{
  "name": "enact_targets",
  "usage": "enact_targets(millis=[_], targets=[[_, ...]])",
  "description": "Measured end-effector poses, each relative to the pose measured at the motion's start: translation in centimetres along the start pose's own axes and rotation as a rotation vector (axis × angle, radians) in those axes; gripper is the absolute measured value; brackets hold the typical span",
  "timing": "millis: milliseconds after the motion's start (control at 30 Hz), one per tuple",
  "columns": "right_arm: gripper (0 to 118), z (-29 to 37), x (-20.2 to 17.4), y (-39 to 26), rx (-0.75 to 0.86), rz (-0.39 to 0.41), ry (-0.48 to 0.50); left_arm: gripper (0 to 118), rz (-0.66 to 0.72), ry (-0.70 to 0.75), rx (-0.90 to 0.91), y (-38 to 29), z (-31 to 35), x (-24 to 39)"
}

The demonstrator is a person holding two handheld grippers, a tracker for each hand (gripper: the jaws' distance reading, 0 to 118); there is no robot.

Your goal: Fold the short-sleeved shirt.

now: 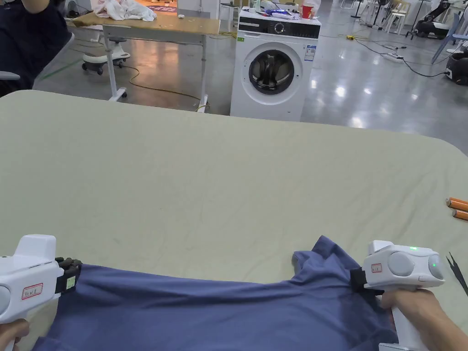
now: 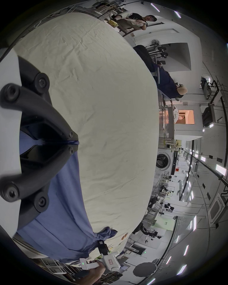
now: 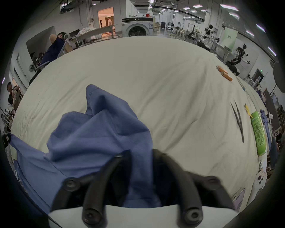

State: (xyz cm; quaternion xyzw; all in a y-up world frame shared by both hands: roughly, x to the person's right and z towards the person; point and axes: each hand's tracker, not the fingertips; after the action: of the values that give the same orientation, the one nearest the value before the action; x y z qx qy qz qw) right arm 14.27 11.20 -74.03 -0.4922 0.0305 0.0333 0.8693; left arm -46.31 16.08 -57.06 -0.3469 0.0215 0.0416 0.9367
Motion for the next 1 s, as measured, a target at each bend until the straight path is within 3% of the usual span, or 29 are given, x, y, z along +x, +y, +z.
enact_targets(millis=[167, 567, 767, 1000], targets=[[0, 1.7, 0.8, -0.6, 0.053, -0.011, 0.034, 0, 0.000, 0.000, 0.004, 0.1, -0.1, 0.2], [0, 15.4, 1.0, -5.2, 0.249, 0.013, 0.041, 0, 0.047, -0.065, 0.083, 1.1, 2.9, -1.9], [0, 20.6, 0.7, -10.3, 0.260, 0.022, 0.056, 0, 0.056, -0.102, 0.106, -0.9, 5.8, -3.3], [0, 22.3, 0.8, -16.7, 0.179, 0.025, 0.070, 0, 0.081, -0.135, 0.073, -6.2, 9.3, -4.0]])
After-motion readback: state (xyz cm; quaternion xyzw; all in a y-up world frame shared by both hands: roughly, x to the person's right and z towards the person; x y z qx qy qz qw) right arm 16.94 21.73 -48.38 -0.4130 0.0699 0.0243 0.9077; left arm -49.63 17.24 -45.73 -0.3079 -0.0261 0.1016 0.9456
